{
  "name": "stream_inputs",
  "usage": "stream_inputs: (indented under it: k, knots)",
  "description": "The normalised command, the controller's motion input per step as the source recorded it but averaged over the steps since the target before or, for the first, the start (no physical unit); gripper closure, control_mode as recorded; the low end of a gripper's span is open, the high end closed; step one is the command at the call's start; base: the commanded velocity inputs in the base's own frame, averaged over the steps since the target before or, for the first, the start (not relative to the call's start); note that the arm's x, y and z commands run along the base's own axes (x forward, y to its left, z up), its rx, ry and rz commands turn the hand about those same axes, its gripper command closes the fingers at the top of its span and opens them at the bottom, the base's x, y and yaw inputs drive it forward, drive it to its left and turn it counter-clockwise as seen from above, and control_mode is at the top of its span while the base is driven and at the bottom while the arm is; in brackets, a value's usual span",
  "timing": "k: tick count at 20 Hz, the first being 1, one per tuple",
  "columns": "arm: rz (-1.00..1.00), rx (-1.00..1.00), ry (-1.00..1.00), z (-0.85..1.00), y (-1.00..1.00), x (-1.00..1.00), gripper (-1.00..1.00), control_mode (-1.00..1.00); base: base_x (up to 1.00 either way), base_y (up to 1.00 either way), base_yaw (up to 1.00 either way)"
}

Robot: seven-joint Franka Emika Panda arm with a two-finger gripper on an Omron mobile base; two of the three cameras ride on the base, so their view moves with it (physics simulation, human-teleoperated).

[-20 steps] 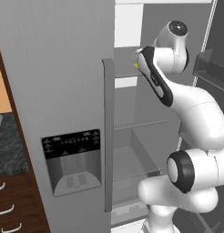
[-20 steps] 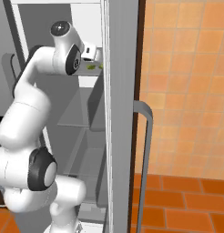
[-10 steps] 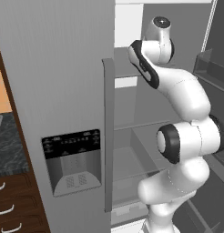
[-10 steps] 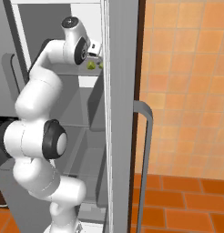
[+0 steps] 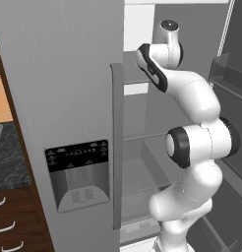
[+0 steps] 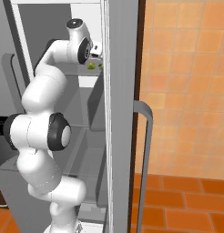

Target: Place one lemon wedge and one chicken drumstick in each tupperware on the nearby counter, to pack two identical lunches.

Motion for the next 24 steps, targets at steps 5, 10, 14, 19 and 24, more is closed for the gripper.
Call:
stream_inputs:
  k: [5, 10, 14, 19, 24]
  knots:
    - [0.00, 0.00, 0.00, -0.51, 0.31, 0.05, 1.00, -1.00, 0.00, 0.00, 0.00]
    - [0.00, -0.01, -0.02, -0.16, 0.00, 0.13, 1.00, -1.00, 0.00, 0.00, 0.00]
    - [0.00, 0.00, -0.02, -0.07, 0.00, -0.26, 1.00, -1.00, 0.00, 0.00, 0.00]
    - [-0.04, 0.03, -0.40, 0.43, 0.00, -1.00, 1.00, -1.00, 0.00, 0.00, 0.00]
    - [0.00, 0.00, -0.59, -0.35, -0.02, -1.00, 1.00, -1.00, 0.00, 0.00, 0.00]
